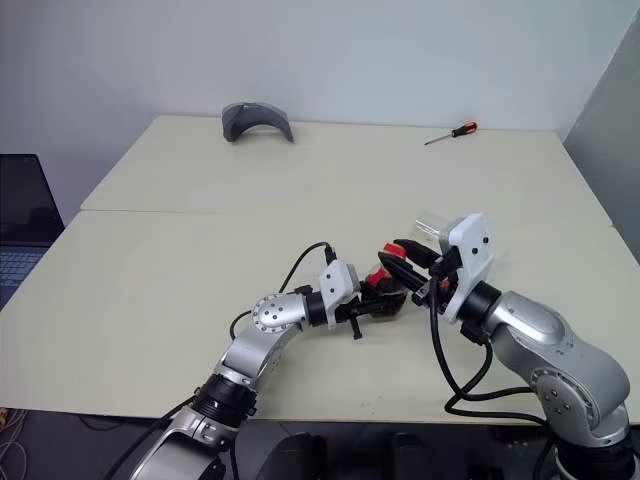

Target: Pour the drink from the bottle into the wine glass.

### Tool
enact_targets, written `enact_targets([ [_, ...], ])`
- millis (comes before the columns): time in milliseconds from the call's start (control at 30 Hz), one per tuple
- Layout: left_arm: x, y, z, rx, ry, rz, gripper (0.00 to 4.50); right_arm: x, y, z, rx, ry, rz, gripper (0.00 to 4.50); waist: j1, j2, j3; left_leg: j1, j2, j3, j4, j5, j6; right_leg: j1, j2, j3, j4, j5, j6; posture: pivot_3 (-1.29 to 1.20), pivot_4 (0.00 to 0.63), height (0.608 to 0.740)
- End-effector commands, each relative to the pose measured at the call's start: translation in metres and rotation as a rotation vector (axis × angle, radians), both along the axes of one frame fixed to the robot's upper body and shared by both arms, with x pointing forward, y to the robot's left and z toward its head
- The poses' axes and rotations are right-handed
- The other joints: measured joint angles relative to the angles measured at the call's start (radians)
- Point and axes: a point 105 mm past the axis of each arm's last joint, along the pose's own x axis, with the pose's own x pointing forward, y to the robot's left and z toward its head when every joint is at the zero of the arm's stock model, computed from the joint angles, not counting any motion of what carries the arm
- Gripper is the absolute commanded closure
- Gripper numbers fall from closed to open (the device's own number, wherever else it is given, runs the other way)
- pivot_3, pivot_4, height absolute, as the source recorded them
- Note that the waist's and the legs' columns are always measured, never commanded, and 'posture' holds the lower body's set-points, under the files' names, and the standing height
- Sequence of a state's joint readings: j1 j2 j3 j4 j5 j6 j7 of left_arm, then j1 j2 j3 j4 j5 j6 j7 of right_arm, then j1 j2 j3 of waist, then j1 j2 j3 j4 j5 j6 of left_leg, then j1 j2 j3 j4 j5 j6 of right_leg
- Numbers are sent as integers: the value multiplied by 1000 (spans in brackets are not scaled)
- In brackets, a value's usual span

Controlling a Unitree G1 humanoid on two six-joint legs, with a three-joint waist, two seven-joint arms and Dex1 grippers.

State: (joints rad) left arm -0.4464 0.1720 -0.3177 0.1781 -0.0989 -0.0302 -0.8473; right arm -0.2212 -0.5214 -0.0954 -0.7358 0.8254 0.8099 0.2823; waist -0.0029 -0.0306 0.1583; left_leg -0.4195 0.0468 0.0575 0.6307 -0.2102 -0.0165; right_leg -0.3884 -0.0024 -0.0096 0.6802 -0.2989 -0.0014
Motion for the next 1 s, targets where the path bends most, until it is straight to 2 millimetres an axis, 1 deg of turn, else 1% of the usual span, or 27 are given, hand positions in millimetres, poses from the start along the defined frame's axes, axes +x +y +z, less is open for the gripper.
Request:
enact_targets([
  [33,-3,-5,17,-36,-66,-26,3862,-5,-2,13,162,6,22,3304,0,0,0,0,0,0,0,0,0,0,0,0,0,0,0,0,150,740],
  [100,-3,-5,17,-36,-66,-27,3862,-7,-6,15,263,49,17,3304,0,0,0,0,0,0,0,0,0,0,0,0,0,0,0,0,150,740],
  [167,-3,-5,17,-36,-67,-27,3862,-8,-10,16,313,74,7,3308,0,0,0,0,0,0,0,0,0,0,0,0,0,0,0,0,150,740],
  [333,-3,-4,17,-38,-67,-29,3863,-8,-27,11,313,93,-77,3310,0,0,0,0,0,0,0,0,0,0,0,0,0,0,0,0,150,740],
  [400,-3,-3,19,-47,-55,-34,3863,-8,-42,-3,152,73,-158,3310,0,1,0,0,0,0,0,0,0,0,0,0,0,0,0,0,150,740],
  [467,-6,-2,18,-43,-14,-74,3863,-11,-60,-25,-14,77,-234,3311,3,0,0,0,-1,0,0,0,0,0,0,0,-1,0,0,0,150,740],
  [567,-10,-2,16,-27,23,-122,3863,-14,-86,-51,-98,92,-358,3311,1,1,0,0,0,0,0,0,0,0,0,0,-1,0,0,0,150,740],
  [667,-11,-2,15,-21,30,-138,3863,-19,-101,-74,-174,103,-428,3312,-1,1,0,1,0,0,0,0,0,0,0,0,0,0,0,0,150,740],
  [733,-11,-2,16,-19,31,-144,3863,-22,-114,-96,-236,127,-482,3312,-1,1,0,2,0,0,0,0,0,1,0,0,0,0,0,0,150,740],
  [767,-11,-2,16,-19,31,-145,3863,-24,-118,-107,-254,152,-499,3312,-3,1,0,2,0,0,0,0,0,1,0,0,0,0,0,0,150,740],
  [833,-10,-3,17,-19,21,-144,3863,-24,-120,-121,-243,180,-511,3312,-2,1,0,2,0,0,0,0,0,1,1,0,0,0,0,0,150,740],
  [1000,-8,-4,18,-23,6,-132,3863,-21,-115,-138,-213,221,-492,3312,-2,1,0,2,0,1,0,0,0,0,1,1,0,0,0,0,150,740],
])
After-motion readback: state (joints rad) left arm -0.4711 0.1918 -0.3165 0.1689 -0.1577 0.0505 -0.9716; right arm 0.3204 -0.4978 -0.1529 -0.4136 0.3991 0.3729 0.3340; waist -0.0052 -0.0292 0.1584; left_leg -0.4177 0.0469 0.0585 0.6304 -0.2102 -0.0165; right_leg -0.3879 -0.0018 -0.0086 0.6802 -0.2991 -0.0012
